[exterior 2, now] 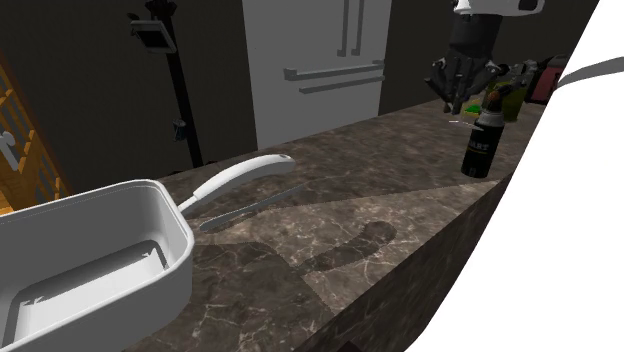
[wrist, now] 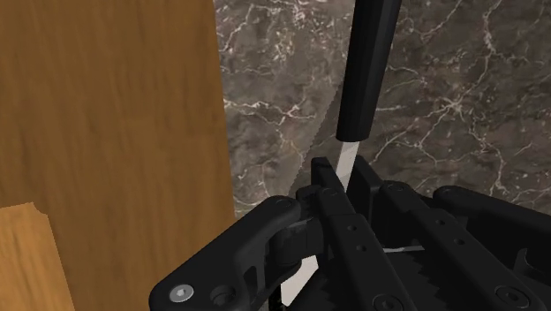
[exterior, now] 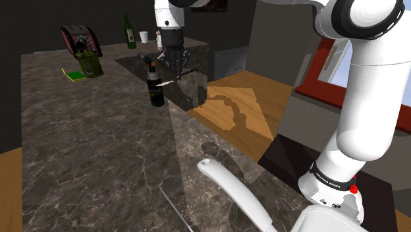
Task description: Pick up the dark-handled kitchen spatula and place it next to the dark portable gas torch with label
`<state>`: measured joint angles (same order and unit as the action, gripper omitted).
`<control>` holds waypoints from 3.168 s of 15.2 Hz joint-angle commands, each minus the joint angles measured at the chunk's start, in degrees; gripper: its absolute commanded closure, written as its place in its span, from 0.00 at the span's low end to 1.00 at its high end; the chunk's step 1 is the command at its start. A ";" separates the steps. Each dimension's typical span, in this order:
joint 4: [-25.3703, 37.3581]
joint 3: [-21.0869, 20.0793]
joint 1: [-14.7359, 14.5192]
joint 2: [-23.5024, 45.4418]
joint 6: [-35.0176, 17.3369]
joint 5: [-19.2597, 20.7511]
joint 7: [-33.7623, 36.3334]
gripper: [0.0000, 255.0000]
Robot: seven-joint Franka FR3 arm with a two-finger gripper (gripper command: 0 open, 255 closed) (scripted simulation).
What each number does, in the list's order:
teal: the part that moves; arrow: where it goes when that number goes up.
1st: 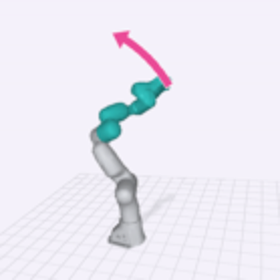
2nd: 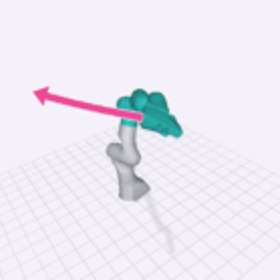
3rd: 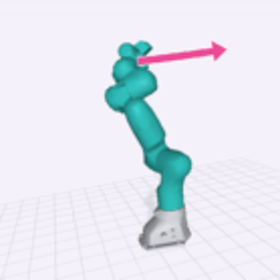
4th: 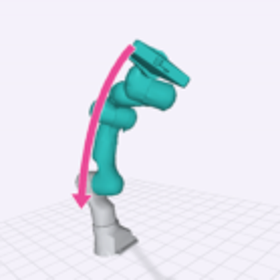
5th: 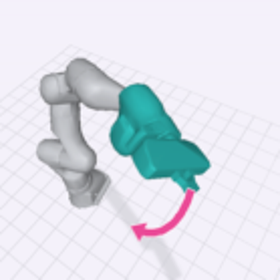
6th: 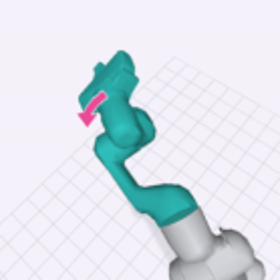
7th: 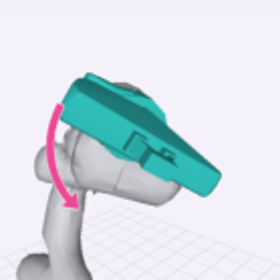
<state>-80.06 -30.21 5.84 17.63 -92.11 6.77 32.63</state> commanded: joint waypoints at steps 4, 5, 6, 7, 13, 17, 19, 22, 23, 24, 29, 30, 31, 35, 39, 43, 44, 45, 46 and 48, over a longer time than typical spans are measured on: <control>-4.41 0.10 0.49 -0.42 -4.04 -0.17 -0.08 1.00; -5.23 0.13 0.56 -0.46 -4.82 -0.18 -0.09 1.00; -6.03 0.15 0.63 -0.48 -5.60 -0.18 -0.09 1.00; -6.81 0.18 0.69 -0.48 -6.37 -0.17 -0.09 1.00; -11.08 0.36 0.94 -0.19 -10.87 0.05 0.02 1.00; -13.57 0.51 1.01 0.28 -13.77 0.36 0.18 1.00; -14.71 0.59 1.02 0.60 -15.18 0.55 0.28 1.00; -16.31 0.74 0.99 1.17 -17.27 0.89 0.46 1.00; -16.81 0.79 0.98 1.38 -17.96 1.02 0.53 1.00; -17.30 0.85 0.96 1.60 -18.64 1.15 0.61 1.00; -19.52 1.18 0.81 2.90 -22.00 1.92 1.03 1.00; -19.92 1.25 0.76 3.19 -22.65 2.10 1.13 1.00; -20.30 1.33 0.72 3.49 -23.31 2.27 1.23 1.00; -21.71 1.69 0.50 4.81 -25.87 3.05 1.66 1.00; -22.06 1.80 0.43 5.20 -26.58 3.27 1.78 1.00; -22.06 1.80 0.43 5.20 -26.58 3.27 1.78 1.00; -22.07 1.80 0.43 5.19 -26.57 3.27 1.78 1.00; -22.07 1.80 0.43 5.19 -26.57 3.27 1.78 0.00; -22.07 1.80 0.43 5.19 -26.57 3.27 1.78 0.00; -22.07 1.80 0.43 5.19 -26.57 3.27 1.78 0.00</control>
<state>-102.13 -28.41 6.27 22.82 -118.68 10.04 34.41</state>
